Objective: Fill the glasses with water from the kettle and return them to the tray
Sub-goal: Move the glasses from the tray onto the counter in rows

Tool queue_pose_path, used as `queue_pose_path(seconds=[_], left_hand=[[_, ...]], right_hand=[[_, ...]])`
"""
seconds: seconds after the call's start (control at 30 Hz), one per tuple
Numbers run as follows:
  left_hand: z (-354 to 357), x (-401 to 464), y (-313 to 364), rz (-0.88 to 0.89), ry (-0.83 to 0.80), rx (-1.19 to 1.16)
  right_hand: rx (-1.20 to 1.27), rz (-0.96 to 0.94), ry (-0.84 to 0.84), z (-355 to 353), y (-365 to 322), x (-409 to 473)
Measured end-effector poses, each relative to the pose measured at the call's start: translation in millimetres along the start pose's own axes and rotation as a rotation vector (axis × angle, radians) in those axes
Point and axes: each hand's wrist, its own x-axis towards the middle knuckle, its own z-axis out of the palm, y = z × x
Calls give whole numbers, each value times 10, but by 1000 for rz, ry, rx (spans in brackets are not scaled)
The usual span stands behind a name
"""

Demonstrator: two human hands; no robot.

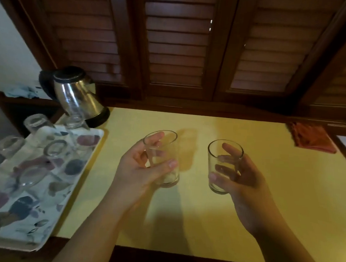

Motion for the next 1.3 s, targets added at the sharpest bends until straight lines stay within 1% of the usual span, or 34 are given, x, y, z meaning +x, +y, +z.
queue_pose_path(seconds=[0.1, 0.2, 0.3, 0.43, 0.57, 0.8, 1.07, 1.3], left_hand=[[340, 101, -61, 36, -52, 93], [627, 226, -172, 44, -80, 152], [855, 387, -329, 40, -72, 222], [1077, 594, -520, 30, -41, 284], [1219, 770, -616, 39, -27, 339], [1476, 1071, -710, 61, -42, 417], [1717, 1181, -804, 64, -71, 425], [1858, 1200, -870, 57, -80, 416]], right_hand=[[-22, -4, 38, -291, 33, 128], [-103, -27, 71, -537, 84, 272], [-196, -49, 85, -740, 106, 440], [-398, -105, 133, -939, 119, 700], [-508, -139, 164, -1051, 162, 932], [-523, -147, 167, -1198, 215, 1178], [-574, -181, 207, -1414, 275, 1264], [-568, -152, 216, -1534, 316, 1321]])
